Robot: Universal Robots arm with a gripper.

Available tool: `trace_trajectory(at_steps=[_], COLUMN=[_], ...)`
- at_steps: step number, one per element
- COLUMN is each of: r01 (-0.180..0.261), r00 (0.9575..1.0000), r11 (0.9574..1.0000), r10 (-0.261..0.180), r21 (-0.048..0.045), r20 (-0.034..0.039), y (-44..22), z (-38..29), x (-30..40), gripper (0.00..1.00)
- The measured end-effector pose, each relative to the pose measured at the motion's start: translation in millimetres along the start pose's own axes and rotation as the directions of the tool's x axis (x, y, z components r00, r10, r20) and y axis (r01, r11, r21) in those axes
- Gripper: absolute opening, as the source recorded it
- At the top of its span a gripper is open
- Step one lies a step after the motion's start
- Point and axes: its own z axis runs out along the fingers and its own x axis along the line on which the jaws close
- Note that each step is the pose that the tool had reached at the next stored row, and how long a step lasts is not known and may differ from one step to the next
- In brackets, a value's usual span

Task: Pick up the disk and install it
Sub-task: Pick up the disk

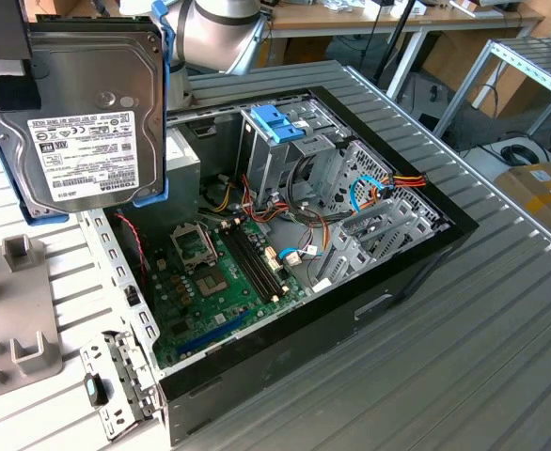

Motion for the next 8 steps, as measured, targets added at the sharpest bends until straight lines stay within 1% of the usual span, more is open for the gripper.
trace_trajectory(at_steps=[8], r01=[0.000], r00=[1.0000], r11=[1.0000], r10=[0.000], r21=[0.0000], r20=[-0.0002], y=[-8.6], z=[0.0], x=[-0.9], gripper=[0.37])
